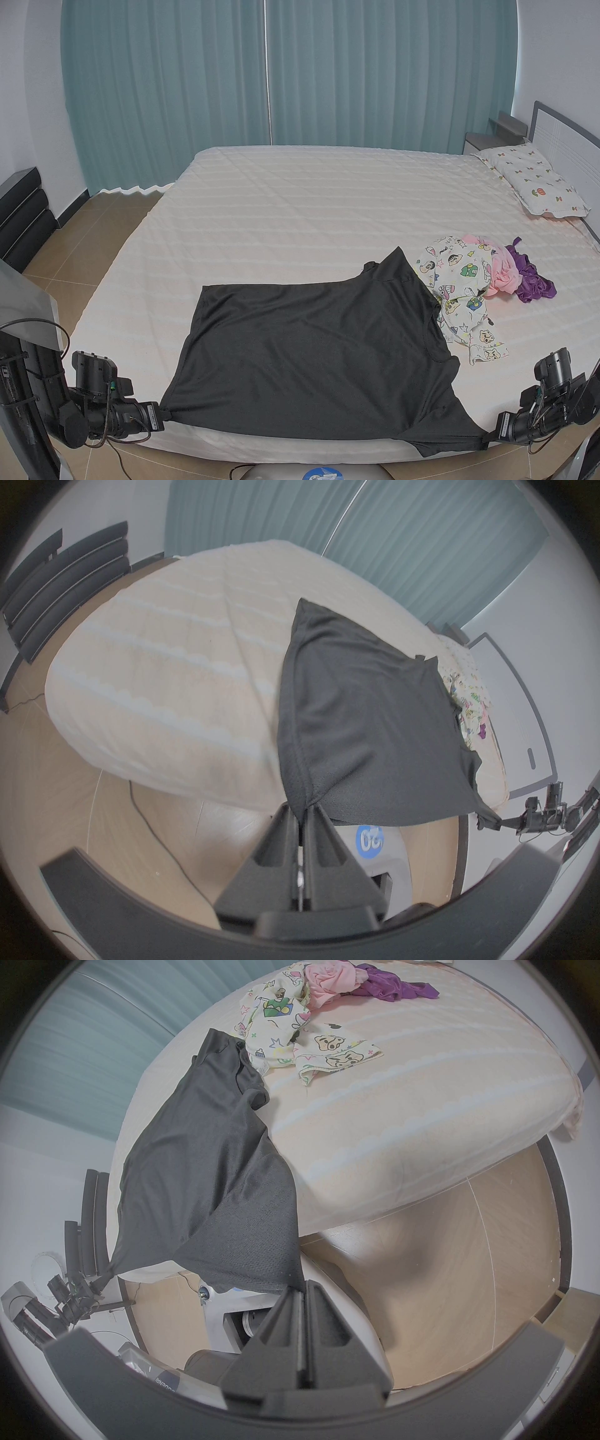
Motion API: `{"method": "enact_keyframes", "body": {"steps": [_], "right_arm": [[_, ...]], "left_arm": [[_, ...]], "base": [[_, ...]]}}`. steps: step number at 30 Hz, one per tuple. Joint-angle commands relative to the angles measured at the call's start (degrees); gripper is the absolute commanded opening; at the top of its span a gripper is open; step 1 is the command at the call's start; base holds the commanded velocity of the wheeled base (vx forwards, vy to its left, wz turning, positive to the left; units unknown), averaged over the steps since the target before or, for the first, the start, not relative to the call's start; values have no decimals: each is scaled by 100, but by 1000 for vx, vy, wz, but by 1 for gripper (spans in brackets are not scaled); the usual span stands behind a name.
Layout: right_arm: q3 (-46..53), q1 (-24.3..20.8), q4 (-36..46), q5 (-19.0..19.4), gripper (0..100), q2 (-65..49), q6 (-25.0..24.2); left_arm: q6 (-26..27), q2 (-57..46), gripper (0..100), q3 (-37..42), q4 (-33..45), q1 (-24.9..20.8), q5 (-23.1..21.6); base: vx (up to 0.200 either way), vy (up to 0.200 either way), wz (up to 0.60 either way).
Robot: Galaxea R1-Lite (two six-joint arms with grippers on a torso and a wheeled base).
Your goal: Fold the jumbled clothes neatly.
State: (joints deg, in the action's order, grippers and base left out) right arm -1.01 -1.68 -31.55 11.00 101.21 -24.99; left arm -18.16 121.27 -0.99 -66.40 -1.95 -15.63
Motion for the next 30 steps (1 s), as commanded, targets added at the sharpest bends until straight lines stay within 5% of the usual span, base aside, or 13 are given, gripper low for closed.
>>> {"method": "enact_keyframes", "body": {"steps": [1, 30], "right_arm": [[101, -8, 307, -36, 0, -224, 108], [101, 72, 1239, -467, 0, -980, 478]], "left_arm": [[340, -552, 0, 81, 514, -33, -2], [981, -1299, 0, 81, 2588, -262, 60]], "base": [[0, 0, 0], [0, 0, 0]]}}
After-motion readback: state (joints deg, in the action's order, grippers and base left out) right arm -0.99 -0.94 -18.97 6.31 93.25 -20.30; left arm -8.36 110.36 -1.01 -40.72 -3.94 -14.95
